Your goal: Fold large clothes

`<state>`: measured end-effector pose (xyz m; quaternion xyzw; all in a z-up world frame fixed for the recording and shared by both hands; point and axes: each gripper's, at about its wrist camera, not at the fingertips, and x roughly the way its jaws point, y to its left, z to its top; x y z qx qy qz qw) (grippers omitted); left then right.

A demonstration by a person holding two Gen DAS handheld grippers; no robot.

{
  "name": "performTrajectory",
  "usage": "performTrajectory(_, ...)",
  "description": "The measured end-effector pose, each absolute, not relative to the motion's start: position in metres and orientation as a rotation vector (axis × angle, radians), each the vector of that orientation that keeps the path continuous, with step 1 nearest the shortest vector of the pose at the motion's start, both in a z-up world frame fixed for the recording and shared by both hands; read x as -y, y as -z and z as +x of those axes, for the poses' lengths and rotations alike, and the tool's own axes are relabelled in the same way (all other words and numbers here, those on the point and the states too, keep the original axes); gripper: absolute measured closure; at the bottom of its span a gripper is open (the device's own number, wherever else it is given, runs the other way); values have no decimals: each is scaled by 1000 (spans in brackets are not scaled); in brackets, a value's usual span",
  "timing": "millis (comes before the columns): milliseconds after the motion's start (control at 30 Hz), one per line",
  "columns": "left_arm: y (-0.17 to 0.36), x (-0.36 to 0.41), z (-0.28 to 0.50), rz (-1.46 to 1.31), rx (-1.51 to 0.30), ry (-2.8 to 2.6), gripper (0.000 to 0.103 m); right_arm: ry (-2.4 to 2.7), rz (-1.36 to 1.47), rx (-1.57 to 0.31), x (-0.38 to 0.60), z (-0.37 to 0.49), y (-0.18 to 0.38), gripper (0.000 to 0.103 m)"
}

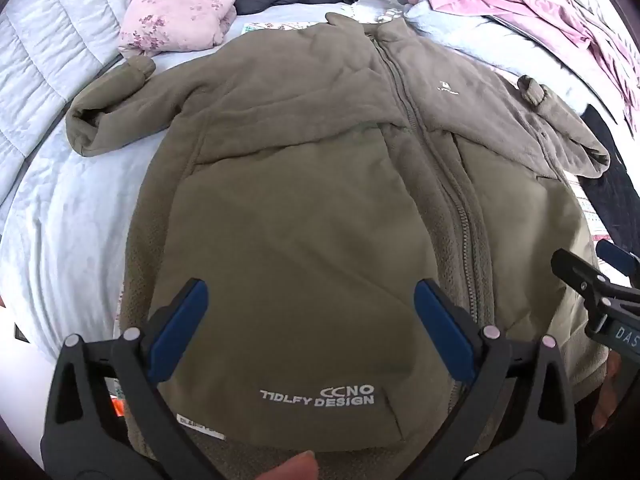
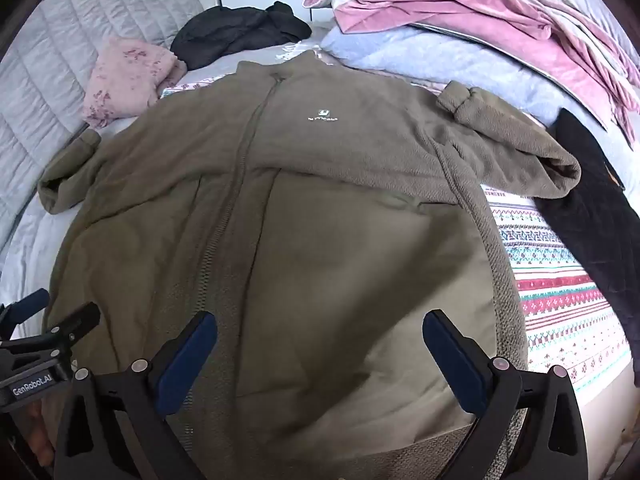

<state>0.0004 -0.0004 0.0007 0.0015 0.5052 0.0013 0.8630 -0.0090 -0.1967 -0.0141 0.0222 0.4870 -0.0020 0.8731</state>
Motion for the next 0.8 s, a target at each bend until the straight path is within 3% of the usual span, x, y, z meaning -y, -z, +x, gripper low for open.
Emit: performTrajectory(800,-6,3,-6,2,-1027,17,1,-34,58,-1041,198,-9,17,0)
